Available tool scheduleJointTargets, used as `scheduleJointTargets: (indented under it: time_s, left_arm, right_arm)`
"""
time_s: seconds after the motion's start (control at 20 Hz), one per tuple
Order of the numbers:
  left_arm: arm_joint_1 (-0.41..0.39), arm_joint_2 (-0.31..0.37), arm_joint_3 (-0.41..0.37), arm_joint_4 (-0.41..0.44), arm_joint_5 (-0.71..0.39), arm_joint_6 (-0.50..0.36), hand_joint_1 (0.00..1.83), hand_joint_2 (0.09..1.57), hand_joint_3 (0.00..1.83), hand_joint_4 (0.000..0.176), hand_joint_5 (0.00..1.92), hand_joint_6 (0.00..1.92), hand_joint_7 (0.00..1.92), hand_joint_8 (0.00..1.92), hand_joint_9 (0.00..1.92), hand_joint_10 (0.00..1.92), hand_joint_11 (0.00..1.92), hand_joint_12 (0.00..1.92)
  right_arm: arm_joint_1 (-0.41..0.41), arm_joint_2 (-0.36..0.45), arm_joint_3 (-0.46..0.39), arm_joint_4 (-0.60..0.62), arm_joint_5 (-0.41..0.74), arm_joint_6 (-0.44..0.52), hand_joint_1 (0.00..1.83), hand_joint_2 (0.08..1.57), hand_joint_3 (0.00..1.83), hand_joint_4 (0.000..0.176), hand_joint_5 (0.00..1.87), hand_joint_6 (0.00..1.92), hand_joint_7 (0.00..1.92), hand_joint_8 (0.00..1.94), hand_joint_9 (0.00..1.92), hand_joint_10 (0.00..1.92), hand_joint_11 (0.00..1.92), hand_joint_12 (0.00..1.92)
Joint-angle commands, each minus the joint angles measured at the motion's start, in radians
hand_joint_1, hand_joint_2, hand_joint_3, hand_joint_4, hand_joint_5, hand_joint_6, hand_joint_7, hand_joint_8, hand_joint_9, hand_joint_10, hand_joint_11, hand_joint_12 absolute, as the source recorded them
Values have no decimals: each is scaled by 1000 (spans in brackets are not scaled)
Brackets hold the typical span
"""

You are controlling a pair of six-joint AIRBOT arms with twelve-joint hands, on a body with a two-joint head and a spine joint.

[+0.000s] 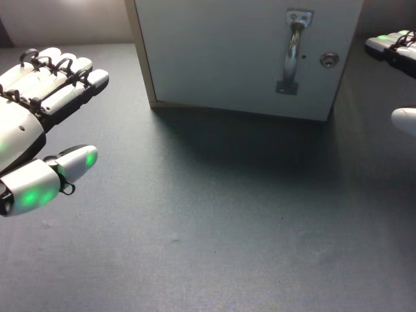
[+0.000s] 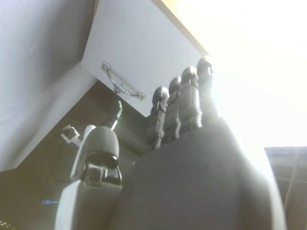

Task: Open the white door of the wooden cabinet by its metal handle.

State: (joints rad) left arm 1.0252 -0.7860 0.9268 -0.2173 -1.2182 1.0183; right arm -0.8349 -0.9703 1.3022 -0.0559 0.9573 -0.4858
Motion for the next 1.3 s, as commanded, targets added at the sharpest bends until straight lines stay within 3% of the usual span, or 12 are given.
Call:
scheduleJointTargets:
  time_s: [0.0,0.15,0.3,0.8,1.25]
  left_arm:
    - [-10,-1,7,-1,-121,-5,0,1571,103,0,78,2,6,2,0,0,0,0]
    - [-9,0,9,-1,-123,-5,0,1571,86,0,83,2,17,4,8,2,1,0]
    - [-9,0,9,-1,-123,-5,0,1571,71,0,92,2,29,3,21,3,14,6]
    - [-9,-1,8,1,-129,-10,0,1571,70,0,90,1,18,2,0,0,0,0]
    - [-10,-4,9,5,-130,-14,0,1571,49,0,86,0,14,1,0,0,0,0]
  right_arm:
    - [20,-1,9,27,91,-5,319,1480,0,0,17,4,0,0,0,0,0,0]
    - [60,-7,12,27,54,-64,153,1458,0,0,37,5,0,0,0,0,47,20]
    - [63,-8,12,27,51,-67,112,1461,2,0,37,2,0,0,0,0,31,13]
    - [80,-8,25,27,34,-71,2,1429,0,0,33,0,6,0,0,0,42,17]
    - [149,-43,74,25,-20,-73,0,1462,4,0,24,0,10,0,0,0,48,20]
